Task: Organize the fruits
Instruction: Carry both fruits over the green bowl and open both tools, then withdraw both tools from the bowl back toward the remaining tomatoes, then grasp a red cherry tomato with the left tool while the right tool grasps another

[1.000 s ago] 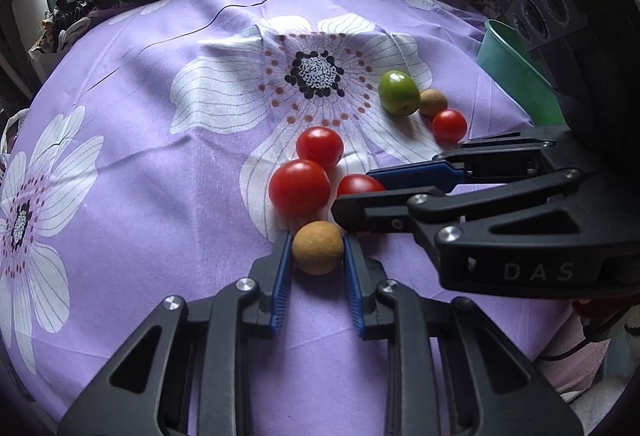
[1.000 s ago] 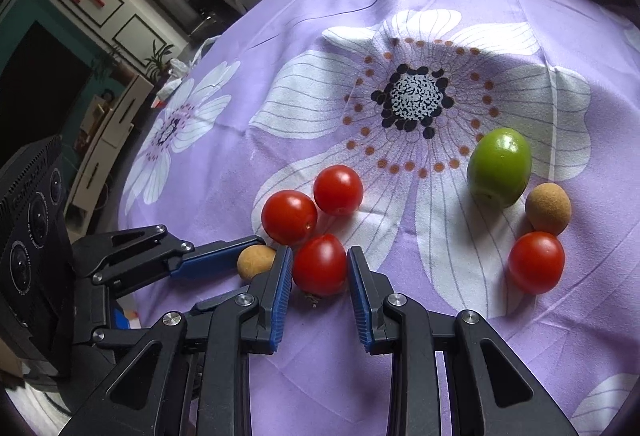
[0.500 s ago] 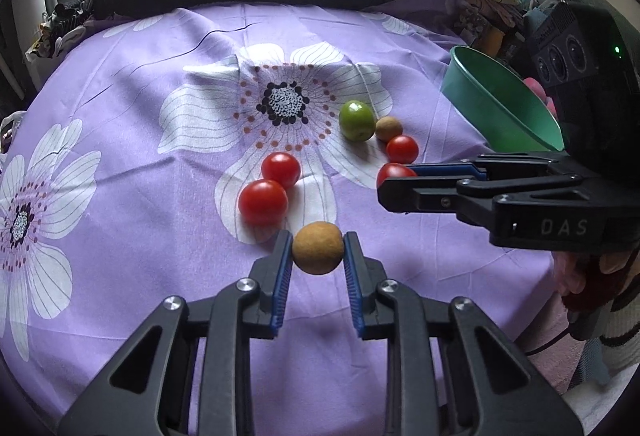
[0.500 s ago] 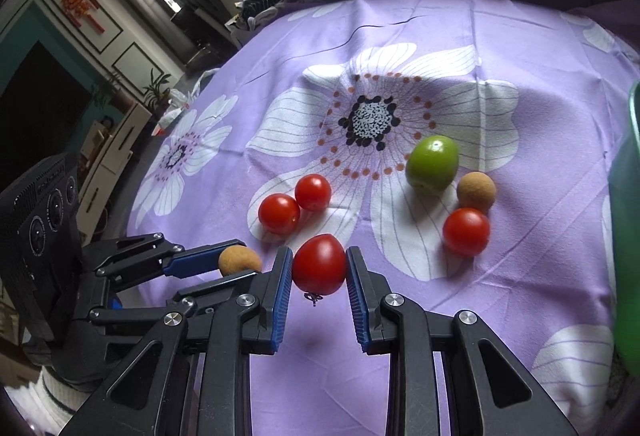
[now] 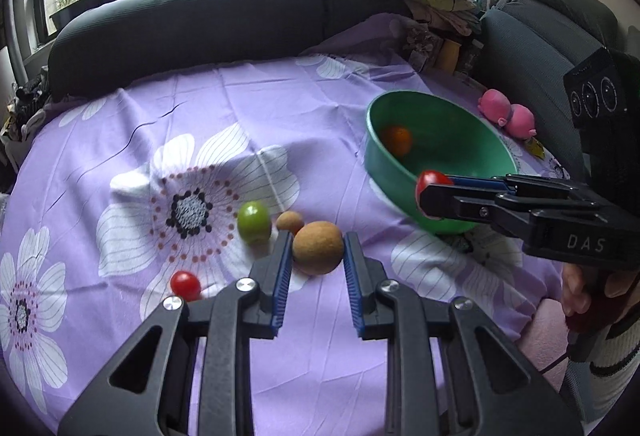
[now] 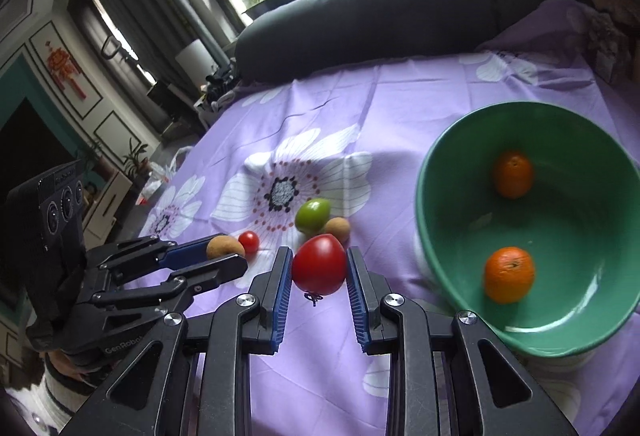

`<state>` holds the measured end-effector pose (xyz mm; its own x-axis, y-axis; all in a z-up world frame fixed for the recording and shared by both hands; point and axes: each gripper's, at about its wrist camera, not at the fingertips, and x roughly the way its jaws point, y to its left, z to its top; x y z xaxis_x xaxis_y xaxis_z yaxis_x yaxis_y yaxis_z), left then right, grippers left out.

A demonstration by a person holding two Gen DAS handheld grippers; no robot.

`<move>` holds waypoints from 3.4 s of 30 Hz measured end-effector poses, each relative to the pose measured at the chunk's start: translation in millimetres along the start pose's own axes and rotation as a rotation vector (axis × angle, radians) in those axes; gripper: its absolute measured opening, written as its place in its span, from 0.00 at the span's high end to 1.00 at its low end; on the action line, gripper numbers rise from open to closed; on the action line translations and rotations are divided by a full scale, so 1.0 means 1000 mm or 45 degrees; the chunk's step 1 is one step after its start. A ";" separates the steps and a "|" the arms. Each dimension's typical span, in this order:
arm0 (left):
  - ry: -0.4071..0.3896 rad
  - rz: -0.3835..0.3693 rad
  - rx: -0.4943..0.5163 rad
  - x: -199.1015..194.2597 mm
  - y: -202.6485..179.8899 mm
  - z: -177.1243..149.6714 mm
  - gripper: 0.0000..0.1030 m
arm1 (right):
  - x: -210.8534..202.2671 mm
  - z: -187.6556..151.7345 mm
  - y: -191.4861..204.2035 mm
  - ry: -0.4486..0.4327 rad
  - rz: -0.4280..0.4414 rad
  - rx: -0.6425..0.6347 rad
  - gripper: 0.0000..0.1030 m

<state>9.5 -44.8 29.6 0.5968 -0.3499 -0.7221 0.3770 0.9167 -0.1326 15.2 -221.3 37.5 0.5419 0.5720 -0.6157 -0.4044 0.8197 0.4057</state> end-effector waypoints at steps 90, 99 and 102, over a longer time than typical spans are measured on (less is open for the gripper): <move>0.108 0.179 -0.216 -0.001 0.097 -0.073 0.30 | 0.087 -0.020 0.062 0.293 0.110 -0.031 0.48; 0.144 0.134 -0.236 0.012 0.109 -0.069 0.45 | 0.128 -0.008 0.074 0.356 0.152 -0.007 0.48; 0.154 0.125 -0.239 0.016 0.113 -0.068 0.49 | 0.140 -0.003 0.078 0.377 0.160 -0.008 0.48</move>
<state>13.1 66.4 -43.1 0.5306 -0.2423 -0.8123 0.1766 0.9689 -0.1736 57.2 -77.4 -19.3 0.2500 0.6344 -0.7314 -0.4597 0.7426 0.4870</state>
